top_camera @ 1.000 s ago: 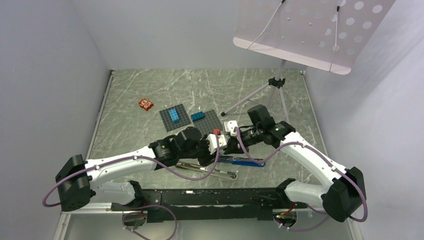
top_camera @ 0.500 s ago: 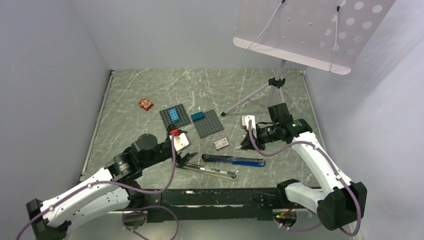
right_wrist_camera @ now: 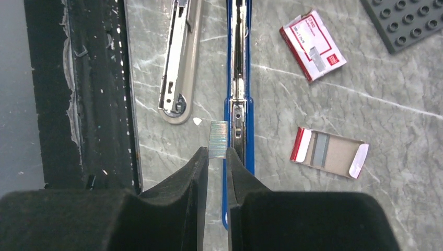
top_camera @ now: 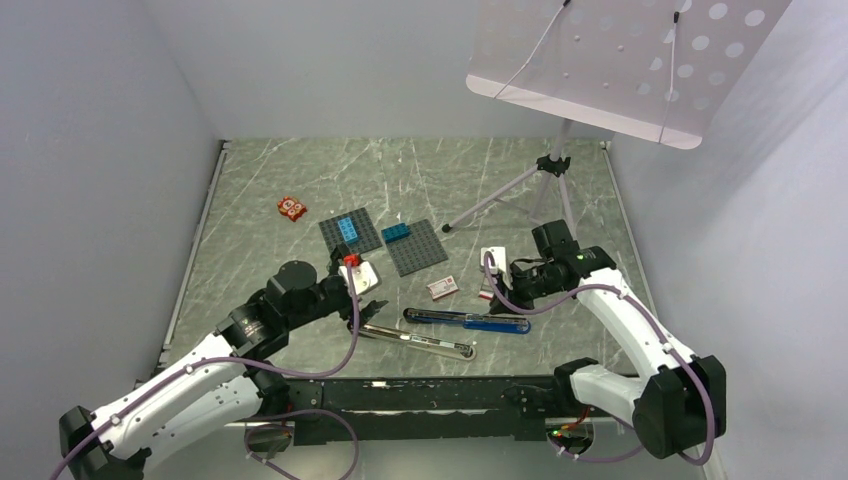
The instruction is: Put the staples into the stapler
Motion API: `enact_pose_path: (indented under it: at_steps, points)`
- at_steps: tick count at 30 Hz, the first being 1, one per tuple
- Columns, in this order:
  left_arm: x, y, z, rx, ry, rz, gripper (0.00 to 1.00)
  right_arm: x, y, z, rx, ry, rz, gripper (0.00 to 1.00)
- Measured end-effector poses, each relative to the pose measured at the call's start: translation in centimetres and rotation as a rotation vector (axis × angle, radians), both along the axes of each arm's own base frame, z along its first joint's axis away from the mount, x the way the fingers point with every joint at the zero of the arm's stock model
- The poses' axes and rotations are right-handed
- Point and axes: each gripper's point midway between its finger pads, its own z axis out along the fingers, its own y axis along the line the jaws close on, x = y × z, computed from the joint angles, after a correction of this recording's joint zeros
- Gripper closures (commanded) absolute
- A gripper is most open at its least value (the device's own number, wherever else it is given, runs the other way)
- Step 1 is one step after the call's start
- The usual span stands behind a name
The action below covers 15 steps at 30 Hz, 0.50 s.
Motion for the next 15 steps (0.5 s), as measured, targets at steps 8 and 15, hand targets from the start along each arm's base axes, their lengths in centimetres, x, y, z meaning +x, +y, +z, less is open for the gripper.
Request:
enact_pose_path:
  at_steps: [8, 15]
  points:
    - [-0.1, -0.1, -0.1, -0.006, 0.009, -0.016, 0.08, 0.6, -1.2, -1.4, -0.067, -0.009, -0.025, 0.85]
    - [-0.2, -0.2, -0.4, -0.002, 0.024, -0.029, 0.09, 1.1, -2.4, -2.6, -0.102, -0.012, -0.037, 0.84]
